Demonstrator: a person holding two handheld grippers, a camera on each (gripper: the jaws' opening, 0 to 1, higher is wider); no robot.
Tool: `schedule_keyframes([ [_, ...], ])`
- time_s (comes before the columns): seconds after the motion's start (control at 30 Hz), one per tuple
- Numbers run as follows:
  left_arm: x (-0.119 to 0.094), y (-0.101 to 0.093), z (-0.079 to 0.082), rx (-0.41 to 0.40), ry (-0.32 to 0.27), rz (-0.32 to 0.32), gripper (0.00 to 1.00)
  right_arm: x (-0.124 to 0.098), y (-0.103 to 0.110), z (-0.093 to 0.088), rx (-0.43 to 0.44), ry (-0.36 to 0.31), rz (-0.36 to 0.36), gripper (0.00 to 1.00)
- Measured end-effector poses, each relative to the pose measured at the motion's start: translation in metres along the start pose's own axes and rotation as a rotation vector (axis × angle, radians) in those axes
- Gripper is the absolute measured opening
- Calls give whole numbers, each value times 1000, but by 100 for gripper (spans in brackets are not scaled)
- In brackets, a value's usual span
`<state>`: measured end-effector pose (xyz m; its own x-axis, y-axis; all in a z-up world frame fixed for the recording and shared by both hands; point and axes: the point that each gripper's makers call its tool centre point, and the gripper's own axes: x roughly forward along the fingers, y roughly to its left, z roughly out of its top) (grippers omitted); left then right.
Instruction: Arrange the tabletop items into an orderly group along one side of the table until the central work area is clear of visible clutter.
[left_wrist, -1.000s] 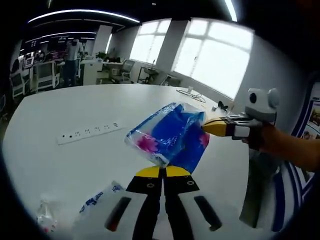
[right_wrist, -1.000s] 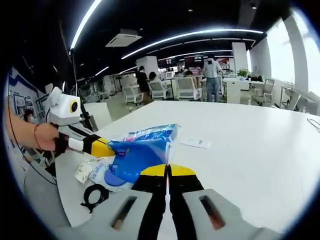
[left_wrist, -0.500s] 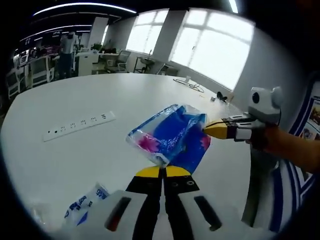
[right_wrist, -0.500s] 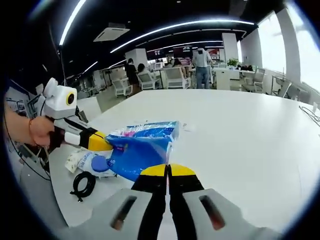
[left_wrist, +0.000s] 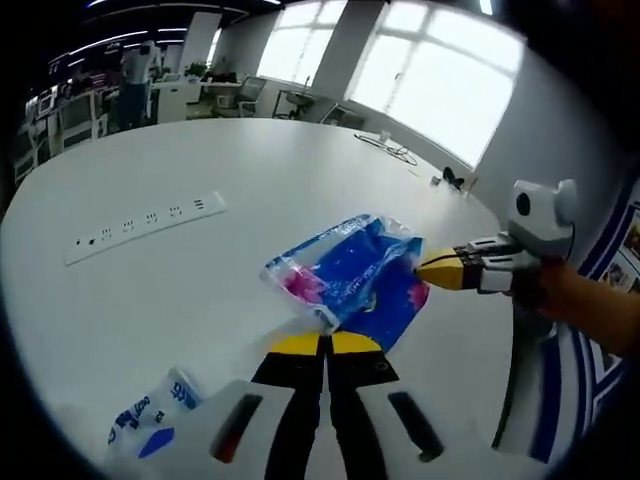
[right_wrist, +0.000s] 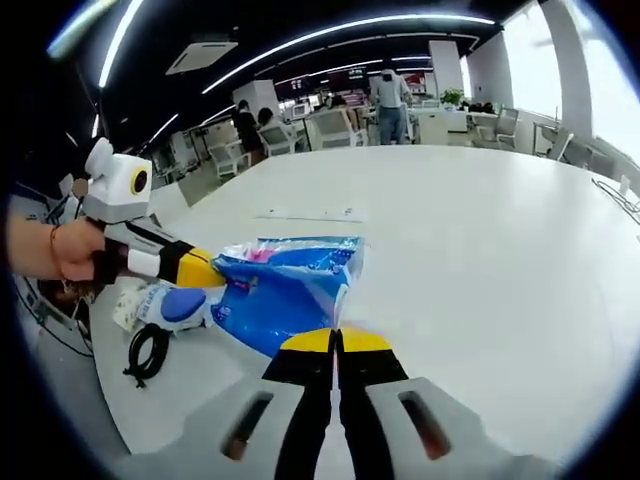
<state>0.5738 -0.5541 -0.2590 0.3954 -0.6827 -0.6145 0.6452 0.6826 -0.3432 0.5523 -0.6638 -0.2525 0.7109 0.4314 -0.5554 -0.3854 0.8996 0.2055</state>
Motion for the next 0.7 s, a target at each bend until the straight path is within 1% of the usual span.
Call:
schedule_keyframes([
  [0.13, 9, 4, -7, -20, 24, 9, 0, 5, -4, -9, 15, 20, 0, 0],
  [0.2, 13, 5, -9, -25, 35, 13, 0, 8, -7, -17, 18, 42, -4, 0],
  [0.33, 21, 6, -16, -29, 63, 19, 0, 11, -11, -26, 22, 53, -6, 0],
  [0.37, 23, 6, -19, -37, 80, 21, 0, 12, -12, -28, 25, 56, -5, 0],
  [0.43, 27, 7, -21, -39, 86, 20, 0, 14, -14, -33, 32, 69, -8, 0],
  [0.7, 39, 5, -27, -35, 118, 24, 0, 17, -24, -44, 51, 82, -18, 0],
])
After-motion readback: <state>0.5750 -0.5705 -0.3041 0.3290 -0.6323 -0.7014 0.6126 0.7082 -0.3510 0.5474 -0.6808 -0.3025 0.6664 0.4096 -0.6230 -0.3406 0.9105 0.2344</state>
